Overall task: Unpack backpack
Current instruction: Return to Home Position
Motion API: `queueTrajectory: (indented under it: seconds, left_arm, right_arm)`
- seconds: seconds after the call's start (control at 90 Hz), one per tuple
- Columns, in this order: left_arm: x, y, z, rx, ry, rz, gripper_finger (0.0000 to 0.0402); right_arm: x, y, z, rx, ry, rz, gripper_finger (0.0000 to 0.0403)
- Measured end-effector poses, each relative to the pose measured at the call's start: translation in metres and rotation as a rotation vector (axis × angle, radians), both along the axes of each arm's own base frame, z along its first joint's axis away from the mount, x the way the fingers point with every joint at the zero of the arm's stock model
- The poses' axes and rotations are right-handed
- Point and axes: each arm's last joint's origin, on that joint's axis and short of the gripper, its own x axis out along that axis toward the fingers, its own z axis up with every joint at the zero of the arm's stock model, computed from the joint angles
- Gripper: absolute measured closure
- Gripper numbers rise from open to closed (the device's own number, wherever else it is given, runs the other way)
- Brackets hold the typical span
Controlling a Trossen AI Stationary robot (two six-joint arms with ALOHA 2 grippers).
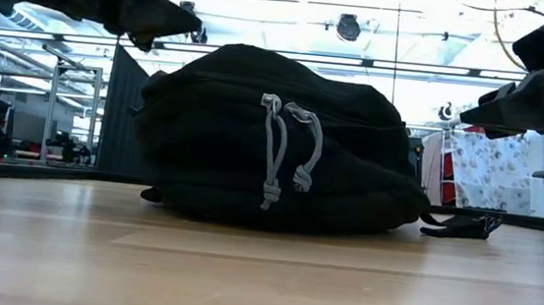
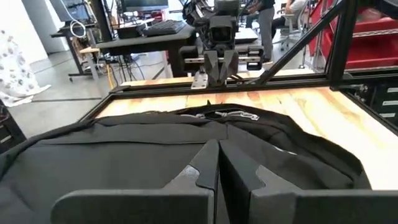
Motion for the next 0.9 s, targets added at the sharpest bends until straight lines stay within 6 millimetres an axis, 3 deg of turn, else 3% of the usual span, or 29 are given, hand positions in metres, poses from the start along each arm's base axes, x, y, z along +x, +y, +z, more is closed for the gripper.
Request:
queueTrajectory:
  seconds: [0.189,0.533,0.9]
  left_arm:
    - [-0.005,0.008,-0.01,0.001,-0.031,-0.03,0.0401]
    - [-0.043,0.016,-0.056,-0.1,-0.109,-0.027,0.0402]
    - [-0.044,0.015,-0.059,-0.067,-0.079,-0.068,0.0402]
  right_arm:
    - [-0.001,0.0,-0.001,-0.002,0.008,-0.001,0.0403]
    - [-0.002,-0.001,-0.005,0.012,0.048,-0.013,0.0403]
    - [-0.005,-0.009,-0.002,0.003,0.022,-0.075,0.0403]
